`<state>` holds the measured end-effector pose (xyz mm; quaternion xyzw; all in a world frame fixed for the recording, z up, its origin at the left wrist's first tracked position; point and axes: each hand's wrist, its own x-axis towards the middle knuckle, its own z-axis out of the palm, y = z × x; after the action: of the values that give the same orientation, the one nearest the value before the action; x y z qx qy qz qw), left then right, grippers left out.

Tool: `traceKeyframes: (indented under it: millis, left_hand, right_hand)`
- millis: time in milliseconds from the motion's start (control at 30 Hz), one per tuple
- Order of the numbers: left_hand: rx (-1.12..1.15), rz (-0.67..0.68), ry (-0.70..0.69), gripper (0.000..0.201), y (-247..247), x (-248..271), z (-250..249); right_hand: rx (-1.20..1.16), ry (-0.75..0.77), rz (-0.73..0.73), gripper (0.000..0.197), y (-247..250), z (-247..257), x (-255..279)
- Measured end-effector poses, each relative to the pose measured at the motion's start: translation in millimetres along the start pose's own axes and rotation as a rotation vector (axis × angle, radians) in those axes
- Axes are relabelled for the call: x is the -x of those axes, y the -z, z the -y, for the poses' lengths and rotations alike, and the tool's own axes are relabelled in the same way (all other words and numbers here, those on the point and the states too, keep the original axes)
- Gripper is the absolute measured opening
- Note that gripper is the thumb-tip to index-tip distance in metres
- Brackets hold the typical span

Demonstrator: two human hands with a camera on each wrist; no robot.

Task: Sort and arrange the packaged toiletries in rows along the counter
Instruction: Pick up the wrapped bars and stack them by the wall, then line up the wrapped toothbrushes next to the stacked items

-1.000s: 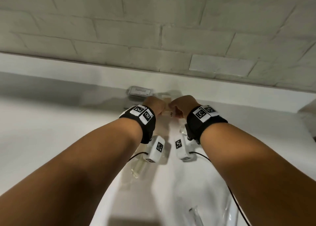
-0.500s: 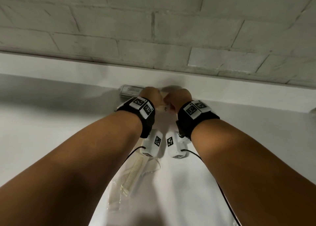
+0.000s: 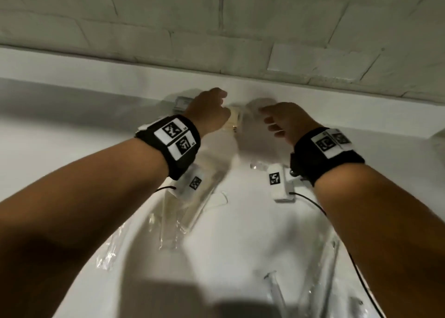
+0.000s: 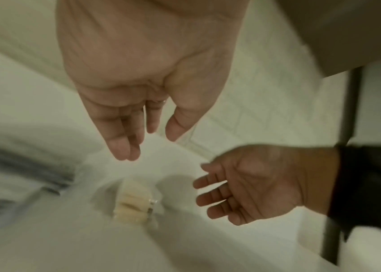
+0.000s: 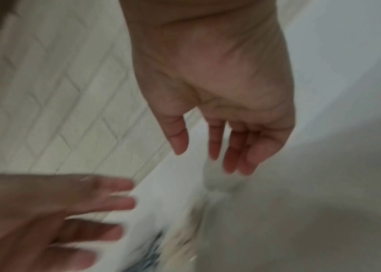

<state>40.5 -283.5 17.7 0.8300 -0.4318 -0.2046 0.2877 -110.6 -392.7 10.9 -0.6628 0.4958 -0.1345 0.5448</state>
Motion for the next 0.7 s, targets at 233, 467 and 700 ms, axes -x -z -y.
traceKeyframes:
  millis: [233,467,700]
  left_hand:
    - [-0.239,0.254,0.049,0.031,21,87,28]
    - [-0.406,0.377,-0.054,0.029,-9,160,37]
    - [-0.207,0.368,0.016,0.043,20,216,57]
  right_hand:
    - [0.84,0.074,0.092,0.032,47,-44,68]
    - [1.089,0.194,0.028,0.044,13,-86,122]
    - [1.238,0.355,0.083,0.019,-20,-99,162]
